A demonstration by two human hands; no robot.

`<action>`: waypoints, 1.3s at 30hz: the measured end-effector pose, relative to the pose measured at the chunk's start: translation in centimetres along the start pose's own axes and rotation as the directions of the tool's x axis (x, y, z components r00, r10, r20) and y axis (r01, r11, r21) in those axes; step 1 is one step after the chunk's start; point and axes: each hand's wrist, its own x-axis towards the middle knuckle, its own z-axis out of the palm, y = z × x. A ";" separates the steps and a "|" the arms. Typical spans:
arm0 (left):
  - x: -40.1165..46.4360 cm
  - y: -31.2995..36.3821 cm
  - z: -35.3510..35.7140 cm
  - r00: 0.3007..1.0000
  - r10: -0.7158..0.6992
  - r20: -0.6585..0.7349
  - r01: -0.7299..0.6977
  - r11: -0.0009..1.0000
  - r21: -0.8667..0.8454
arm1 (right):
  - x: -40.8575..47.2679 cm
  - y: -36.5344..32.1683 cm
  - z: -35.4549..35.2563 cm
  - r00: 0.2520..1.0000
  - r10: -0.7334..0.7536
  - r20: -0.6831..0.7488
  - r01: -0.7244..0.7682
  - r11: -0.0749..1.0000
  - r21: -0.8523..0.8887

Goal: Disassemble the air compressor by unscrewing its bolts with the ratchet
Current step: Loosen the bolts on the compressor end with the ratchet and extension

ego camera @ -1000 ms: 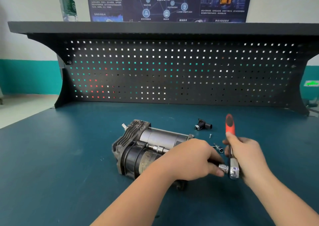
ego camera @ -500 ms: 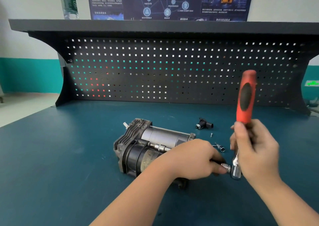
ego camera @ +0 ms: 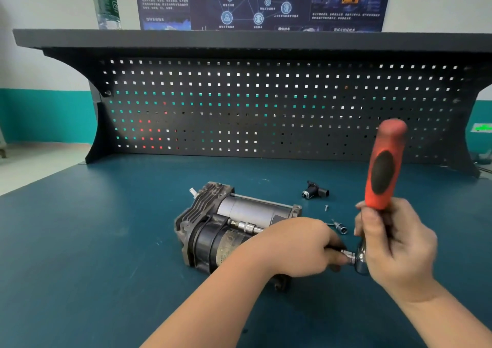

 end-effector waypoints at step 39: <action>-0.1 0.2 0.1 0.999 -0.015 0.029 0.013 0.998 0.068 | 0.3 0.2 0.3 0.972 0.219 -0.083 -0.211 0.973 0.089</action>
